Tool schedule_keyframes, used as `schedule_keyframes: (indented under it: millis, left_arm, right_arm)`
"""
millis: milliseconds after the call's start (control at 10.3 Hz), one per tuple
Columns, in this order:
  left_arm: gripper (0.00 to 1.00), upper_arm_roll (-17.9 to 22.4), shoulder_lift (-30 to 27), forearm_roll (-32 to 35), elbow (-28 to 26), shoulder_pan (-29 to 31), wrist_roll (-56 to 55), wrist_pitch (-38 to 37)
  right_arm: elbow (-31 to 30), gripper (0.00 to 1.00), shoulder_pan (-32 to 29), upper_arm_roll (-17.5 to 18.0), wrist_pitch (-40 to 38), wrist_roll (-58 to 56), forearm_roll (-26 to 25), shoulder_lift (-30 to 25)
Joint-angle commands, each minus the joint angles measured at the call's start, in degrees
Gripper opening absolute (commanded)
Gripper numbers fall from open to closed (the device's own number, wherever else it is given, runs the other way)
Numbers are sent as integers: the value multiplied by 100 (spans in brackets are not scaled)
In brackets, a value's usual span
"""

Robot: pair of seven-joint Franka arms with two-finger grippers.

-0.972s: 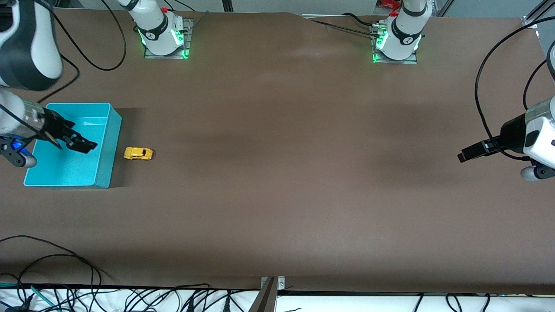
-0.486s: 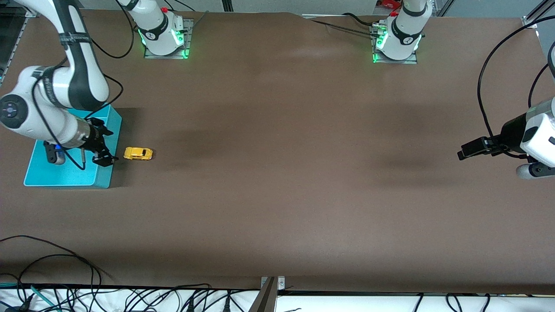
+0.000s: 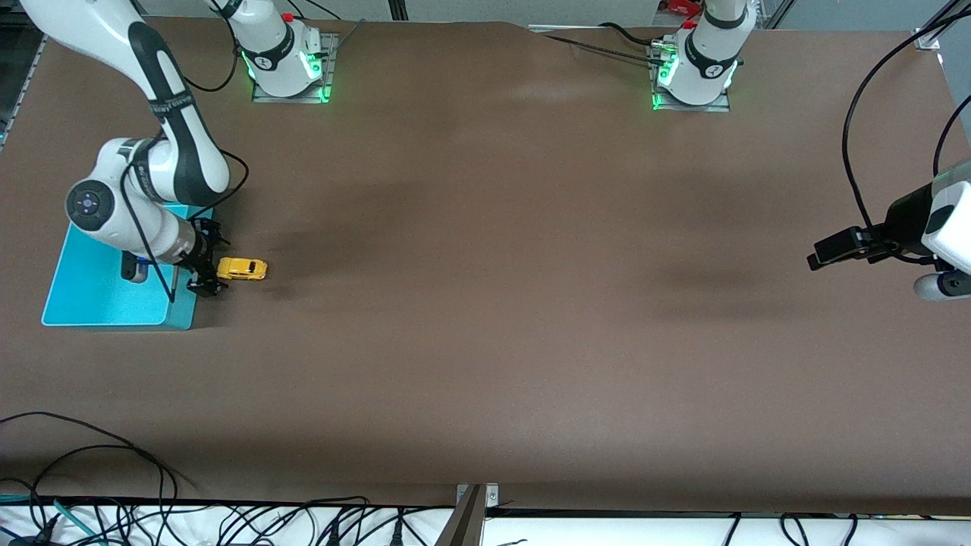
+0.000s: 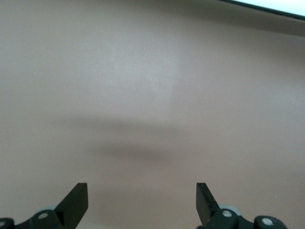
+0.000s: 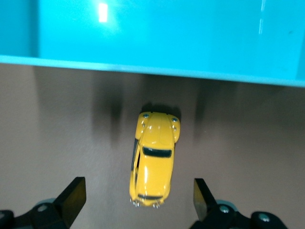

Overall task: Wind up and store yellow beetle car
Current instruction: 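Reach the right gripper to the car beside the box and grasp it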

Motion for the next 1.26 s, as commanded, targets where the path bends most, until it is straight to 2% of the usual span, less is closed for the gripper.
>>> schedule_keyframes:
  millis: [0, 194, 292, 389, 486, 681, 778, 972, 1167]
  left_arm:
    - [100, 15, -99, -184, -76, 30, 90, -79]
    - [100, 15, -99, -202, -85, 30, 90, -79]
    - [100, 6, -91, -202, -85, 30, 82, -79]
    - [100, 6, -99, -202, -85, 30, 90, -79]
    - [100, 6, -99, -202, -85, 30, 82, -79]
    - [100, -11, -108, -202, -76, 22, 81, -97]
    - [100, -20, -126, -210, -67, 13, 81, -106]
    - [100, -20, -161, -219, -59, -31, 99, -114]
    - [100, -134, -143, -202, -85, -40, 99, -123]
  right_arm:
    - [-138, 100, 32, 9, 247, 164, 92, 147]
    - [-314, 100, 32, 9, 528, 164, 92, 201]
    - [-384, 96, 32, 9, 581, 164, 92, 201]
    - [-385, 73, 32, 9, 564, 216, 101, 201]
    - [-376, 44, 24, 9, 555, 304, 101, 201]
    - [-341, 11, 23, 9, 546, 575, 92, 175]
    - [-306, 6, 32, 17, 555, 708, 84, 140]
    - [-201, 4, 41, 44, 494, 770, 92, -53]
    - [166, 5, 50, 70, -310, 928, 92, -369]
